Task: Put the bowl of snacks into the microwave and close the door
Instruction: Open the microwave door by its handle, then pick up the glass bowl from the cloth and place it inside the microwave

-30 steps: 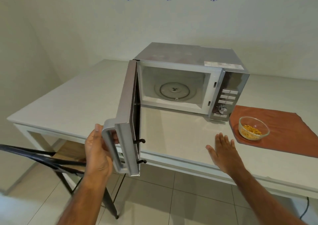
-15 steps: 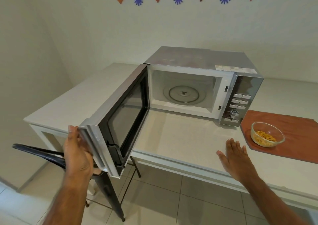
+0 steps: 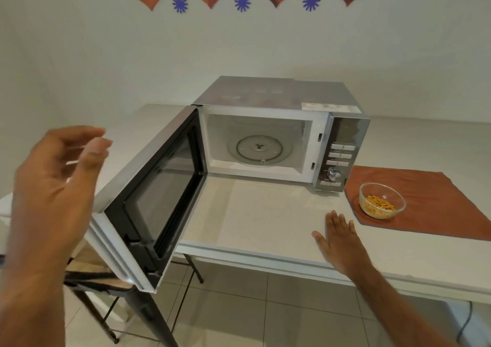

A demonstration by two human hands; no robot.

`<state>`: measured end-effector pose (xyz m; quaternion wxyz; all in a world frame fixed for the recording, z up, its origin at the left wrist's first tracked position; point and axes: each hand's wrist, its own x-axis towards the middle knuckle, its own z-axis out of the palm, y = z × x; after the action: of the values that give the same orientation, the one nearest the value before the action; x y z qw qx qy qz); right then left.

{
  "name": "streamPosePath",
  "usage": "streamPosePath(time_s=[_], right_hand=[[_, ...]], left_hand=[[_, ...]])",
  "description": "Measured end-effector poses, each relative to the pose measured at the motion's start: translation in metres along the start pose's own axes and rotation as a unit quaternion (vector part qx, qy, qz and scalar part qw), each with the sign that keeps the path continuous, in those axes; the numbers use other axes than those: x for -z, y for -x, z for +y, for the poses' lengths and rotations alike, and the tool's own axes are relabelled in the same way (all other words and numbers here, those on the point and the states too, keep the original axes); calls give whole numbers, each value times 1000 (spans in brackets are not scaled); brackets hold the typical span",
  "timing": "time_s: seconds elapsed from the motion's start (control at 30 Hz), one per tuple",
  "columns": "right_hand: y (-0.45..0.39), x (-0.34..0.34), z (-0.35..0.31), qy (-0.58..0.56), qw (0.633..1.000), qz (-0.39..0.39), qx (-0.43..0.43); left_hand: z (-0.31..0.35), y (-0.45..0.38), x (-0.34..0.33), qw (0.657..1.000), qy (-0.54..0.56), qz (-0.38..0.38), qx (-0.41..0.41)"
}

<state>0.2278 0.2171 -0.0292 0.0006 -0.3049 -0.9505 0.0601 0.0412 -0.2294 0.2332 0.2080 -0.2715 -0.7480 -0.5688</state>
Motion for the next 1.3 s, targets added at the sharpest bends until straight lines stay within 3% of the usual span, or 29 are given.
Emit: streamPosePath(time_s=[0.13, 0.3, 0.67, 0.87, 1.1, 1.3], right_hand=[[1, -1, 1, -5, 1000, 3, -1], [2, 1, 2, -5, 1000, 3, -2], [5, 0, 0, -22, 1000, 15, -7], [5, -3, 2, -28, 999, 35, -8], [8, -1, 2, -69, 997, 42, -14], [9, 10, 3, -150, 987, 49, -21]], left_hand=[[65, 5, -40, 992, -52, -117, -23], [75, 15, -100, 978, -55, -201, -16], [-9, 47, -224, 942, -70, -326, 39], [-58, 77, -276, 874, -148, -452, 94], [-116, 104, -314, 855, -241, -455, 58], [-137, 115, -326, 868, -267, -417, 31]])
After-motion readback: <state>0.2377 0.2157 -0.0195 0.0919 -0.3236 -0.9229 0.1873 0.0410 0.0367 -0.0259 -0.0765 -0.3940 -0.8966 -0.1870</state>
